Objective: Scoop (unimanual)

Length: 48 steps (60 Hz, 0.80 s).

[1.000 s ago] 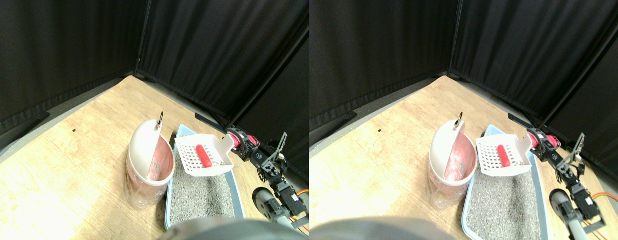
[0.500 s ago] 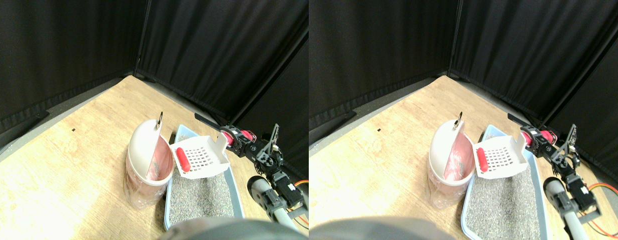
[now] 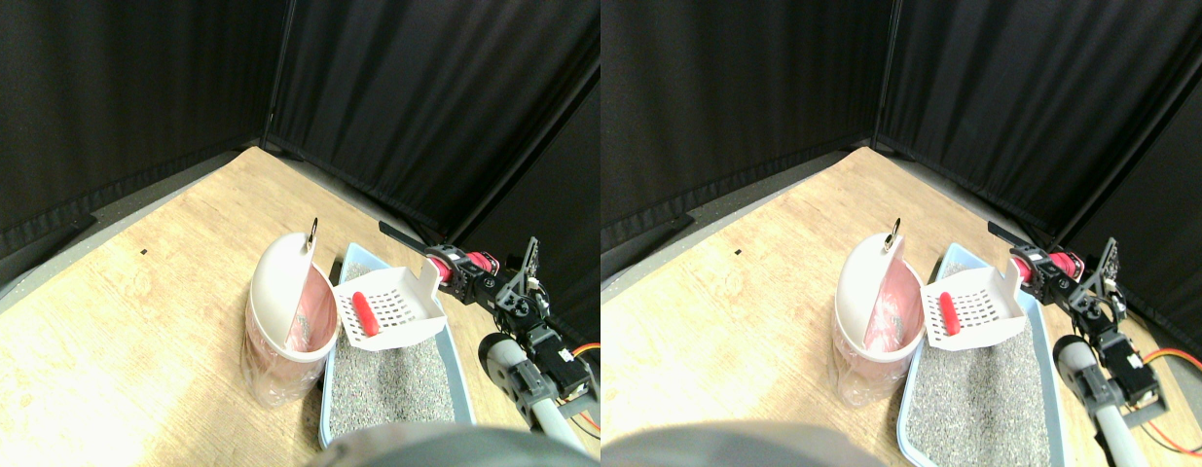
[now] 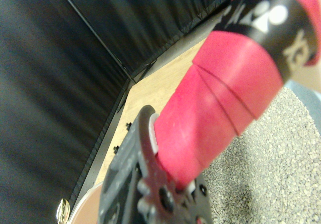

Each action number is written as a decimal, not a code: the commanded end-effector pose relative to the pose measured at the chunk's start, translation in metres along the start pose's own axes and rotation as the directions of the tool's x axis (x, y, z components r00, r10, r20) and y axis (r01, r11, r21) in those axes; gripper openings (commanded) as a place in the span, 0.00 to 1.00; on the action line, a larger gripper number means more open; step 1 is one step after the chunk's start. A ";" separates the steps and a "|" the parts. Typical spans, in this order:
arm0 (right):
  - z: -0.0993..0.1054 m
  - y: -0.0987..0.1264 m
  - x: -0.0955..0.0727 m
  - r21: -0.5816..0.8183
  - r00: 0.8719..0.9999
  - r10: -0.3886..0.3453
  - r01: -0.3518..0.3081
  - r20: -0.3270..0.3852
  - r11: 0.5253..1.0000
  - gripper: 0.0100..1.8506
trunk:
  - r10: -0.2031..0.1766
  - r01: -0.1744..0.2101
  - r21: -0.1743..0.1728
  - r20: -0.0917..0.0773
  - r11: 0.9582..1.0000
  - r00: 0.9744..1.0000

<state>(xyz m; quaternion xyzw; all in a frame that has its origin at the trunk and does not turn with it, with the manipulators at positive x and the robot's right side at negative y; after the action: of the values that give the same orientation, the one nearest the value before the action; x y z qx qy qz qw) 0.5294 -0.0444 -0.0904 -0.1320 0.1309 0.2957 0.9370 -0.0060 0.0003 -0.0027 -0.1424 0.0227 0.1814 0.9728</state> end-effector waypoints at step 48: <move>0.028 -0.006 -0.003 -0.086 0.997 -0.034 0.039 0.063 0.996 0.02 | 0.002 -0.001 0.005 -0.026 1.000 1.000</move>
<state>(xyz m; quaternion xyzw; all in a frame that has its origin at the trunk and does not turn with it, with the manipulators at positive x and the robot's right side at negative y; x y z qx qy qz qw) 0.5327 -0.0453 -0.0697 -0.1677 0.1141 0.2867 0.9363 -0.0057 -0.0006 -0.0026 -0.1404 0.0238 0.1773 0.9738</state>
